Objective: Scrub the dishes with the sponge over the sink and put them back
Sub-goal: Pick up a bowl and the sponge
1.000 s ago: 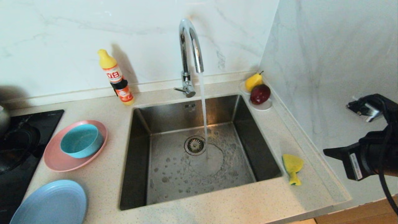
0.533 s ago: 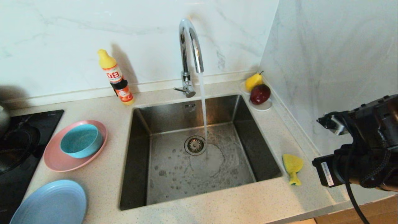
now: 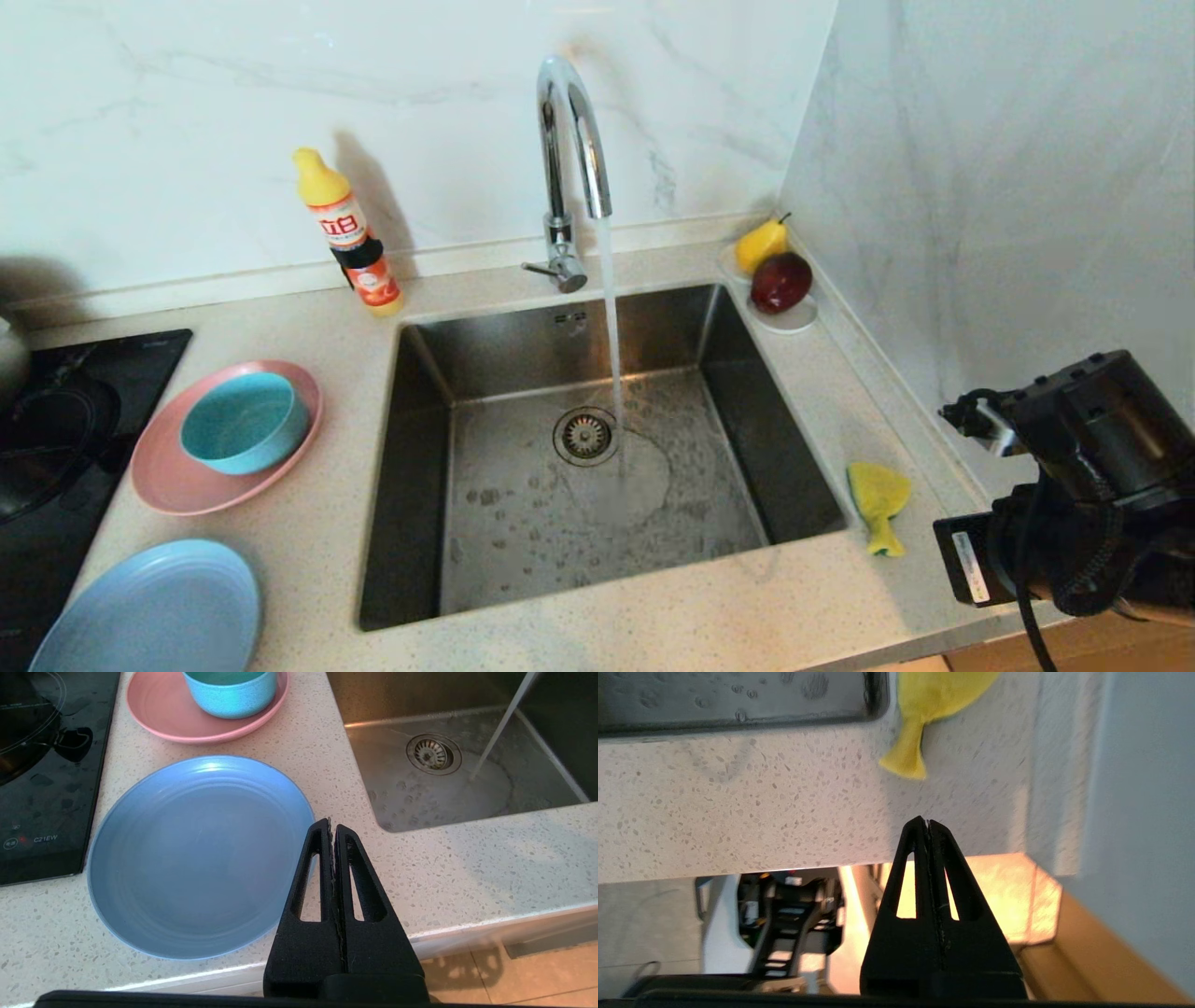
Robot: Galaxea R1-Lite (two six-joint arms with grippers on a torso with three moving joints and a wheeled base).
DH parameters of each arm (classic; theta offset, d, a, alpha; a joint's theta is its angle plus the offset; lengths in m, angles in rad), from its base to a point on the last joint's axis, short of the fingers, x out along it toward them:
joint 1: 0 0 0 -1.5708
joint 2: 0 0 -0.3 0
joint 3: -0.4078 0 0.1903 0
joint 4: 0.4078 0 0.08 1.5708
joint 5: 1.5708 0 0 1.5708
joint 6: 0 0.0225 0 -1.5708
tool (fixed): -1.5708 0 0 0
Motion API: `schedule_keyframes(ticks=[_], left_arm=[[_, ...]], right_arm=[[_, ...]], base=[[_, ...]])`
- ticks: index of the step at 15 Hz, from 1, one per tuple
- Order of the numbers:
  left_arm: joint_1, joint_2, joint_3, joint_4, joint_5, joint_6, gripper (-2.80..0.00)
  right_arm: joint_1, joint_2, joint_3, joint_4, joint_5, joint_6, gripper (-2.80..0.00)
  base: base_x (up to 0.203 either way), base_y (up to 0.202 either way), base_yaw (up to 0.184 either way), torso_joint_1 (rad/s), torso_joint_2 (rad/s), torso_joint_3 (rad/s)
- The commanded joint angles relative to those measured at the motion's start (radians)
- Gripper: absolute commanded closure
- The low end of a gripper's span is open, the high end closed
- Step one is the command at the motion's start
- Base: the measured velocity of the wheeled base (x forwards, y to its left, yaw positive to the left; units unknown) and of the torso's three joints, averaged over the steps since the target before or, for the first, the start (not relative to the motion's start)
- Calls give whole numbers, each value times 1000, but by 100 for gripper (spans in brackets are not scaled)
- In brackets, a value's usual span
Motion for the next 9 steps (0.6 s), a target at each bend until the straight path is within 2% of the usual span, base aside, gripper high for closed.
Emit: schedule_keyframes(ticks=[1,6,7,9], left_arm=[[0,2,0,0,0,0,0],[1,2,0,0,0,0,0],[1,2,0,0,0,0,0],[0,2,0,0,0,0,0]], right_arm=[[21,43,15,0,-1,47,0],[29,75,36,-88,-5,58,0],[35,84,34,-88,-4,61,-280],[36,109,29,-88,-4,91,-280]], base=[[0,0,0,0,0,0],[0,0,0,0,0,0],[0,0,0,0,0,0],[0,0,0,0,0,0]])
